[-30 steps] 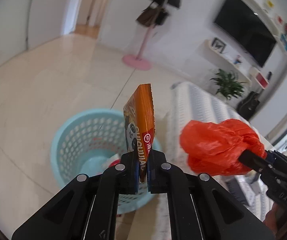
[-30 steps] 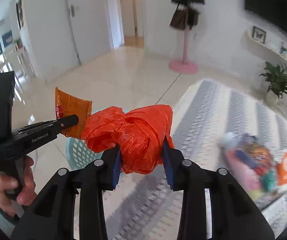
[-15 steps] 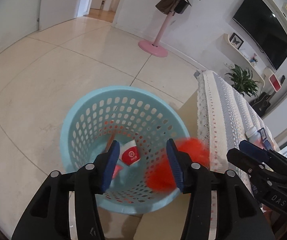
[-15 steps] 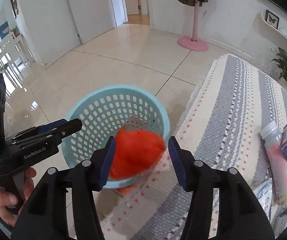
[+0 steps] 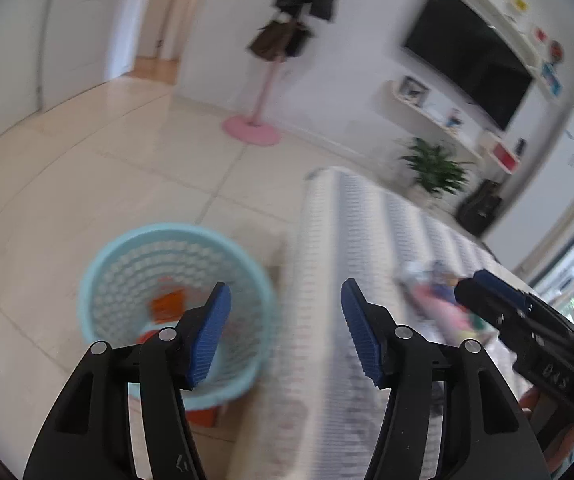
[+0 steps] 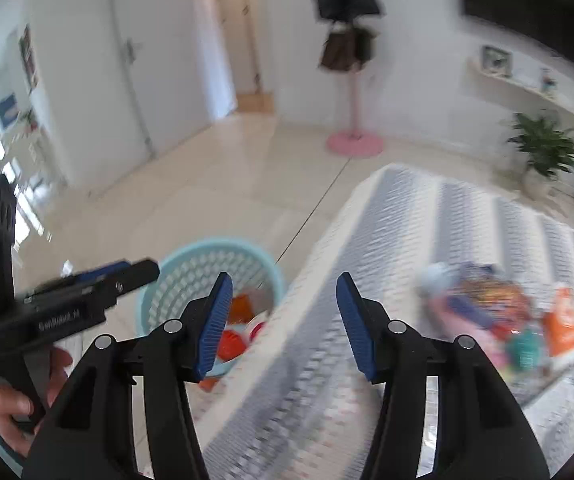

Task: Collect trash
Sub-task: 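Grasp a white milk carton with the left gripper while the right gripper grasps another carton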

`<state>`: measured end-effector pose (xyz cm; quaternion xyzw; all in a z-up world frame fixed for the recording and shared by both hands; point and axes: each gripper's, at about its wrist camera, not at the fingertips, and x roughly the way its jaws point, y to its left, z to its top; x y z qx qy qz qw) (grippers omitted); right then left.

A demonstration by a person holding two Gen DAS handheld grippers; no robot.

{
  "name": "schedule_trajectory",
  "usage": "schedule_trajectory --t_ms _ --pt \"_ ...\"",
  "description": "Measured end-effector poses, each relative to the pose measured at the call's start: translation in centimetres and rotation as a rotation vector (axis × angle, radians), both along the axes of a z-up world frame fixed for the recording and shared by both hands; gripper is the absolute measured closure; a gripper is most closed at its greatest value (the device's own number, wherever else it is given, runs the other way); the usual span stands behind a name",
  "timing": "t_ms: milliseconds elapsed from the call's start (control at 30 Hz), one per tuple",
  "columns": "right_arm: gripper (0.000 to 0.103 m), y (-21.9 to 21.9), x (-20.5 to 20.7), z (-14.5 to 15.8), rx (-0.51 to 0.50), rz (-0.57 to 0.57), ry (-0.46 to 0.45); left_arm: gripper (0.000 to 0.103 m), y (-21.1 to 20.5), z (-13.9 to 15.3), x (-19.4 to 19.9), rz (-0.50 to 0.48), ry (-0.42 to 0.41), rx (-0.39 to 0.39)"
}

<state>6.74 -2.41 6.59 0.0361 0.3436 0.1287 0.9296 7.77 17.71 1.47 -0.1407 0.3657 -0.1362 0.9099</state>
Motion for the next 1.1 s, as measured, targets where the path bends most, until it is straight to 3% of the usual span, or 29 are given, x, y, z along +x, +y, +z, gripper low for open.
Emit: schedule_trajectory --t_ms 100,233,400,500,767,900,967,1100 --pt "0.052 -4.5 -2.1 2.0 0.031 -0.076 -0.046 0.045 -4.7 1.4 -1.0 -0.054 -0.001 0.017" --pt "0.052 -10.0 -5.1 3.4 0.039 -0.172 -0.082 0.030 -11.3 1.1 -2.2 -0.152 0.030 0.011" --pt "0.052 -15.2 -8.1 2.7 -0.031 -0.287 -0.088 0.023 -18.4 -2.1 -2.2 -0.228 0.134 0.055" --pt "0.052 -18.6 -9.7 0.9 -0.021 -0.358 -0.058 0.023 -21.5 -5.4 -1.2 -0.175 0.251 0.092" --pt "0.052 -24.0 -10.8 -5.9 0.041 -0.485 0.068 0.023 -24.5 -9.9 -0.3 -0.069 0.321 0.195" --pt "0.051 -23.7 -10.3 -8.8 0.061 -0.494 0.131 0.028 -25.5 -11.0 0.4 -0.074 0.331 0.263" --pt "0.042 -22.6 -9.9 -10.1 0.050 -0.480 0.161 0.030 -25.5 -11.0 0.2 -0.088 0.308 0.299" --pt "0.040 -20.8 -9.2 -11.7 0.006 -0.457 0.205 0.036 -24.5 -10.6 -0.2 -0.132 0.295 0.312"
